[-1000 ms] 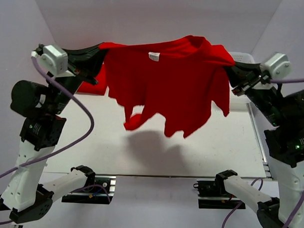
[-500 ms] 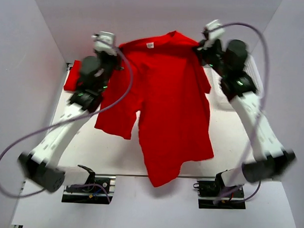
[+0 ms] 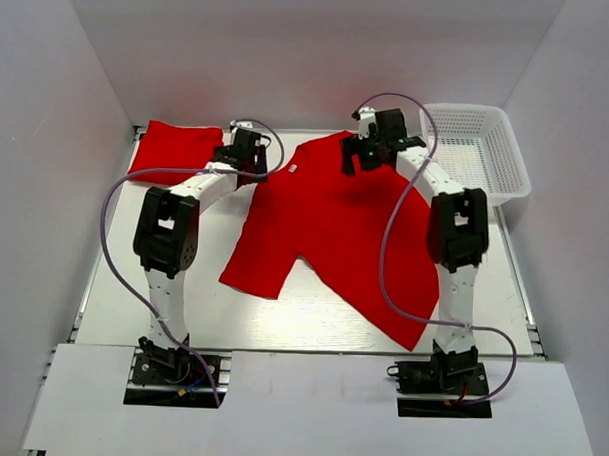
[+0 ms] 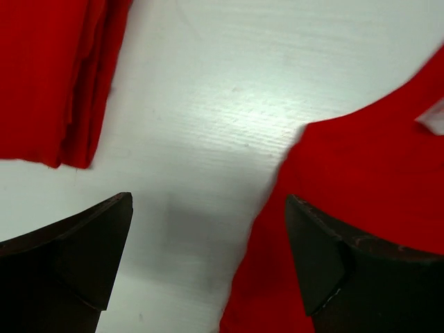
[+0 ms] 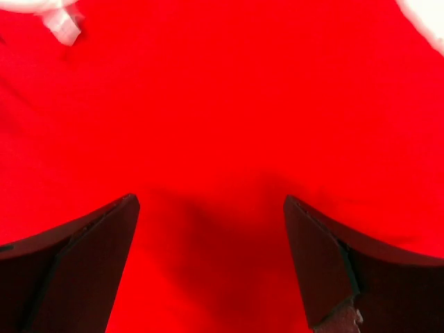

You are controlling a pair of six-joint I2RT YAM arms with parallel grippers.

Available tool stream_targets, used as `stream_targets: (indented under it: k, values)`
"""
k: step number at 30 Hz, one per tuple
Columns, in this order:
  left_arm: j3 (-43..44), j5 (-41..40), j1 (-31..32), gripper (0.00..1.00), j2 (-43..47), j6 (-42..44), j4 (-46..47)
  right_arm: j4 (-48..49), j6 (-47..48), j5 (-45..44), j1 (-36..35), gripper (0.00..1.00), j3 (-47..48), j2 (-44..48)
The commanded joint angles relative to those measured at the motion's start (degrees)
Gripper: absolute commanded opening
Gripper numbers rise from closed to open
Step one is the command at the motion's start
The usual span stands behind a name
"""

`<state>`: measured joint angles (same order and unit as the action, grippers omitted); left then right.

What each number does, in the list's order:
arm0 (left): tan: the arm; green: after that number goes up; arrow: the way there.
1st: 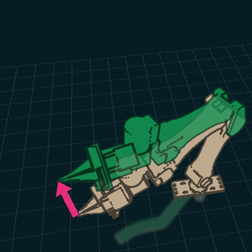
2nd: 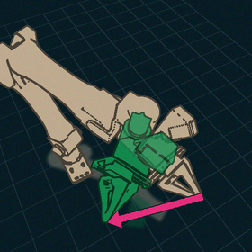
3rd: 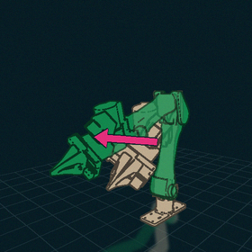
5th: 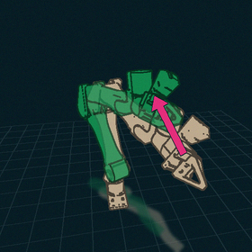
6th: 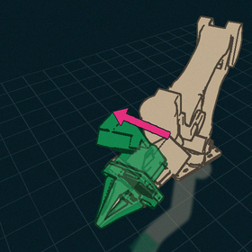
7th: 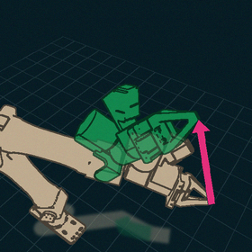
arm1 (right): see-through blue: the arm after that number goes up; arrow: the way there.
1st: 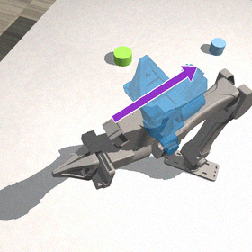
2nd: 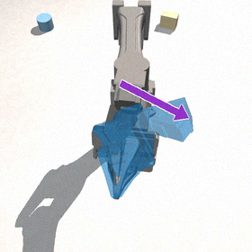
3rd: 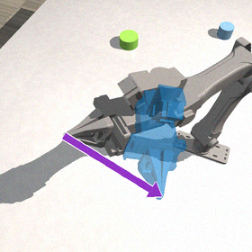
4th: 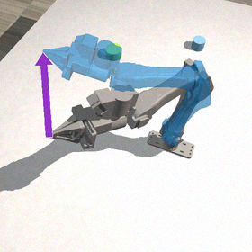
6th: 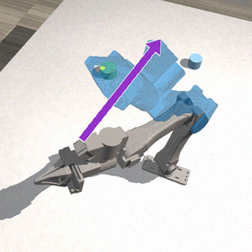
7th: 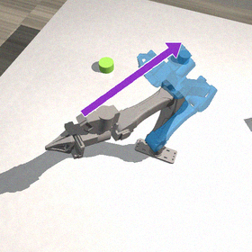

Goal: Fold and stack the t-shirts
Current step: Flatten out the tshirt

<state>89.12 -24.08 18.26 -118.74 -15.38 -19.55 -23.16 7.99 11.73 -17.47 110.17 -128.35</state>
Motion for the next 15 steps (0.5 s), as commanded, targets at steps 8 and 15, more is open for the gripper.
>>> stream_targets:
  k: [8, 15]
  values:
    - [0.2, 19.4, 2.0, 1.0, 3.5, 3.9, 9.1, 8.0, -14.4, -4.7, 0.5, 0.9, -25.7, 22.9]
    - [4.4, 25.4, 2.0, 1.0, -5.2, 3.3, 6.7, 7.4, -19.0, -5.3, 1.9, 0.9, -29.6, 21.2]
